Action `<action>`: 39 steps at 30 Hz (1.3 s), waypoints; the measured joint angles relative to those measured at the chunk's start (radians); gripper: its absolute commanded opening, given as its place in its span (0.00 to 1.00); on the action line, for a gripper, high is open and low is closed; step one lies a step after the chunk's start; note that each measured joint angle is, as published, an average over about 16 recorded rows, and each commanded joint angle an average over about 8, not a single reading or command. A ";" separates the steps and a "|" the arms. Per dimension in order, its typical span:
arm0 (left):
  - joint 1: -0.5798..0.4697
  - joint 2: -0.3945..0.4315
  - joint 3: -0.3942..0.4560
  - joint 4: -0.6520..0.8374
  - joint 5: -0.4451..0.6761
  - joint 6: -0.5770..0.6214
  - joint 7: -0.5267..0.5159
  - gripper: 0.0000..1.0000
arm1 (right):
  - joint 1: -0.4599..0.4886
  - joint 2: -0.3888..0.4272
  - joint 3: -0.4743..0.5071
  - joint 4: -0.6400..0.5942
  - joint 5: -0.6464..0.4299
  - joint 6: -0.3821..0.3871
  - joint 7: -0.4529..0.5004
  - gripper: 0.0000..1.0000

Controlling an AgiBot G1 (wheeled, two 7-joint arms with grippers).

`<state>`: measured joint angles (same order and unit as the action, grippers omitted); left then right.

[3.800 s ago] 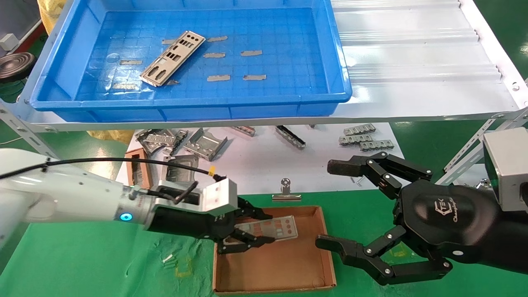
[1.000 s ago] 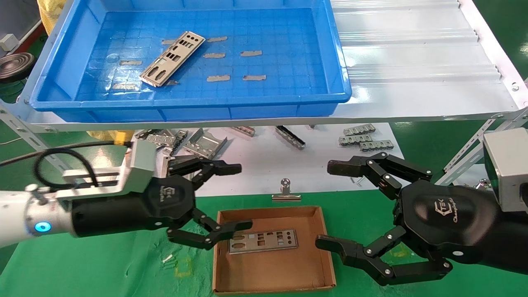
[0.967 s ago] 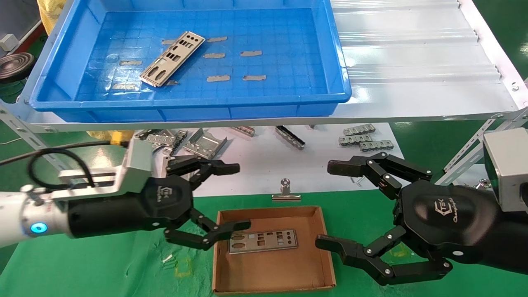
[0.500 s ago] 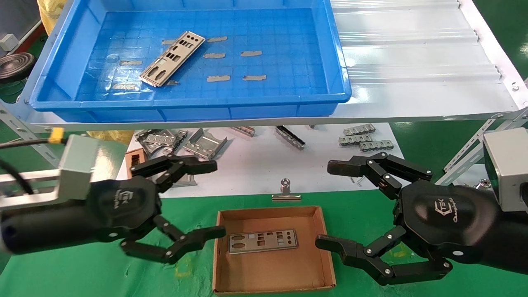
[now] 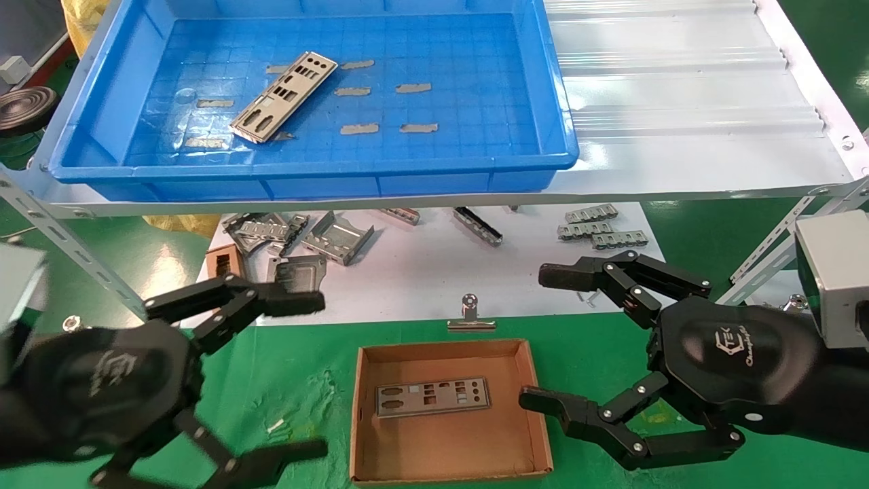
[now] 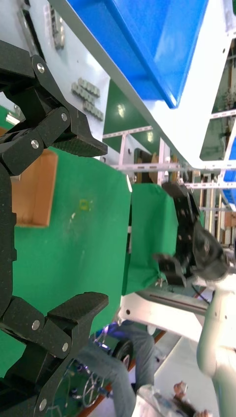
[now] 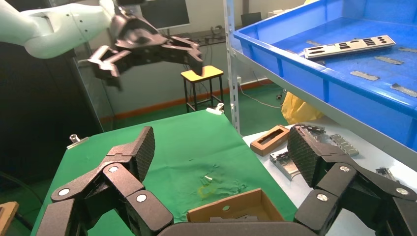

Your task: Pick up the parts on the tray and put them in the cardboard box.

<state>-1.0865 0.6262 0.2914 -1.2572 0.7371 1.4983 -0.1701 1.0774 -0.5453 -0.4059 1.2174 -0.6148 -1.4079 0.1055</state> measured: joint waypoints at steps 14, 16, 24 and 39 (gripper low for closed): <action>0.023 -0.027 -0.022 -0.050 -0.015 -0.004 -0.024 1.00 | 0.000 0.000 0.000 0.000 0.000 0.000 0.000 1.00; 0.021 -0.025 -0.021 -0.046 -0.014 -0.004 -0.023 1.00 | 0.000 0.000 0.000 0.000 0.000 0.000 0.000 1.00; 0.016 -0.020 -0.016 -0.036 -0.010 -0.004 -0.020 1.00 | 0.000 0.000 0.000 0.000 0.000 0.000 0.000 1.00; 0.013 -0.016 -0.013 -0.028 -0.007 -0.003 -0.018 1.00 | 0.000 0.000 0.000 0.000 0.000 0.000 0.000 1.00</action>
<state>-1.0736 0.6104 0.2788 -1.2852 0.7298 1.4949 -0.1877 1.0772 -0.5453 -0.4059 1.2173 -0.6146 -1.4077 0.1055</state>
